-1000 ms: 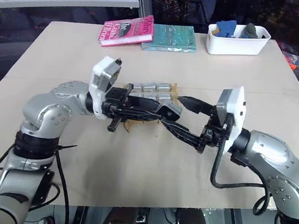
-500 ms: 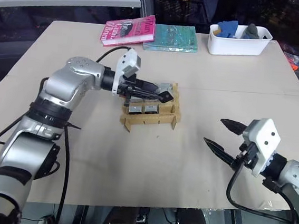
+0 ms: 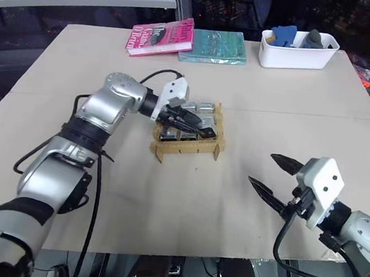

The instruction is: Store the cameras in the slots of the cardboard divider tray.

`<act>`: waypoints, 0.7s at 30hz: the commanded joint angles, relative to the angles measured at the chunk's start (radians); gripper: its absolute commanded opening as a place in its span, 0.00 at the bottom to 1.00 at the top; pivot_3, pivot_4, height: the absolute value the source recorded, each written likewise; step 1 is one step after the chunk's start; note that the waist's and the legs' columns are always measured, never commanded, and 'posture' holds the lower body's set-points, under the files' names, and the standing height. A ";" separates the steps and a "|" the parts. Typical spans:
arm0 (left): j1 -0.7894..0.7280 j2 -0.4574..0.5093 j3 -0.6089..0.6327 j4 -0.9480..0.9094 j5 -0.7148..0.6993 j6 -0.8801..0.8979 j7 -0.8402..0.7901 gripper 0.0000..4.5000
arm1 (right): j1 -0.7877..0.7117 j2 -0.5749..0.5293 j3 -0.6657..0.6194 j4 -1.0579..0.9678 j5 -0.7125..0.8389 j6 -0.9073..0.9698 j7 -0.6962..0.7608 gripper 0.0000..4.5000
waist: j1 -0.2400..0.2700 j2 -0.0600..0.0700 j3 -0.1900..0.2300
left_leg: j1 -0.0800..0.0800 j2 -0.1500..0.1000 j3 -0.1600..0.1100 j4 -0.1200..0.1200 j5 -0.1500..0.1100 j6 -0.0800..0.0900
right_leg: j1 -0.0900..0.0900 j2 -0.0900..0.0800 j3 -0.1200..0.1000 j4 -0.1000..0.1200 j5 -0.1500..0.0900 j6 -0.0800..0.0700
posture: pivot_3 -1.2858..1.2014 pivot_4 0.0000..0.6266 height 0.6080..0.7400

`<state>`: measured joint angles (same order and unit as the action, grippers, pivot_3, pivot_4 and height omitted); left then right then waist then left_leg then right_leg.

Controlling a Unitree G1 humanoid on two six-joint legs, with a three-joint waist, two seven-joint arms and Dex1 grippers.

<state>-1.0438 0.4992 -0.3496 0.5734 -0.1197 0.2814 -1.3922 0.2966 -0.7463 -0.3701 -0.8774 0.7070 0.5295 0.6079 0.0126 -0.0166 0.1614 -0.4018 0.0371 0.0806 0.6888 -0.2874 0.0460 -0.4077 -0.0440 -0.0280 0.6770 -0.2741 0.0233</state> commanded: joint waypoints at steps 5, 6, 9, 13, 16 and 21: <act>-0.016 0.016 -0.004 0.002 0.063 -0.023 -0.004 0.17 | -0.010 -0.013 -0.037 -0.022 0.001 -0.028 0.019 0.79 | 0.001 0.000 0.000 | 0.000 0.000 0.000 0.000 0.000 0.000 | 0.000 0.000 0.000 0.000 0.000 0.000 | 0.52 0.24 1.00; -0.016 0.016 -0.004 0.003 0.070 -0.025 -0.002 0.17 | -0.012 -0.015 -0.036 -0.020 0.000 -0.028 0.022 0.79 | 0.001 0.000 0.000 | 0.000 0.000 0.000 0.000 0.000 0.000 | 0.000 0.000 0.000 0.000 0.000 0.000 | 0.52 0.24 1.00; -0.024 0.013 -0.002 0.012 0.083 -0.031 -0.001 0.17 | -0.023 -0.020 -0.029 -0.012 -0.003 -0.028 0.025 0.79 | 0.000 0.000 0.000 | 0.000 0.000 0.000 0.000 0.000 0.000 | 0.000 0.000 0.000 0.000 0.000 0.000 | 0.52 0.24 1.00; -0.033 -0.002 0.013 0.020 0.082 -0.042 0.003 0.39 | -0.036 -0.023 -0.021 -0.002 -0.007 -0.028 0.032 0.81 | 0.000 0.000 0.000 | 0.000 0.000 0.000 0.000 0.000 0.000 | 0.000 0.000 0.000 0.001 0.000 0.000 | 0.52 0.24 1.00; -0.043 -0.016 0.064 0.000 0.050 -0.025 0.047 0.67 | -0.045 -0.026 -0.014 0.003 -0.006 -0.025 0.040 0.81 | 0.001 0.000 0.000 | 0.000 0.000 0.000 0.001 0.000 0.000 | 0.000 0.000 0.000 0.001 0.000 0.000 | 0.52 0.24 1.00; -0.015 0.004 0.184 -0.126 -0.047 0.102 0.093 0.76 | -0.068 -0.033 0.011 0.024 -0.001 -0.018 0.059 0.81 | -0.001 0.000 0.000 | 0.000 0.000 -0.001 0.001 0.000 0.000 | 0.000 0.000 0.001 0.001 0.000 0.000 | 0.52 0.24 1.00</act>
<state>-1.0534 0.4898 -0.2095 0.5119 -0.1290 0.3525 -1.3150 0.2338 -0.7709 -0.3578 -0.8422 0.7018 0.5213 0.6538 0.0118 -0.0169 0.1616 -0.4020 0.0375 0.0800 0.6898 -0.2874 0.0460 -0.4078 -0.0445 -0.0273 0.6778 -0.2740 0.0233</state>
